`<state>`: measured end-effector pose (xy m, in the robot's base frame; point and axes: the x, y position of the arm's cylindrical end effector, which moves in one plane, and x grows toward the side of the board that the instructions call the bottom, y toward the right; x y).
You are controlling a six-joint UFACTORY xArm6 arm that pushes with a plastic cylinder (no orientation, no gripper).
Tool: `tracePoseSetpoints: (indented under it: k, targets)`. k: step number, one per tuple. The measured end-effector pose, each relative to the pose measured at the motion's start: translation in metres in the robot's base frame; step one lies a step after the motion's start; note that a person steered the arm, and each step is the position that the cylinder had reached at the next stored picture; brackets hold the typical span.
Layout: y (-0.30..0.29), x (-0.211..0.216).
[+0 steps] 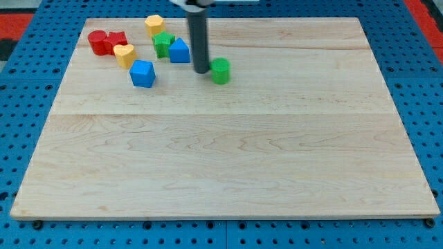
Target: Push the blue cube slightly towards the bottom
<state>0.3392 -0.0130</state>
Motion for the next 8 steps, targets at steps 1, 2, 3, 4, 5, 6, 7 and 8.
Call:
tracePoseSetpoints:
  k: [1,2,3,4,5,6,7,8]
  targets:
    - [-0.011,0.021]
    - [-0.024,0.021]
    - [-0.049,-0.008]
    - [-0.081,-0.018]
    - [-0.103,-0.023]
    - [-0.145,0.0]
    - [-0.145,0.005]
    - [-0.141,0.006]
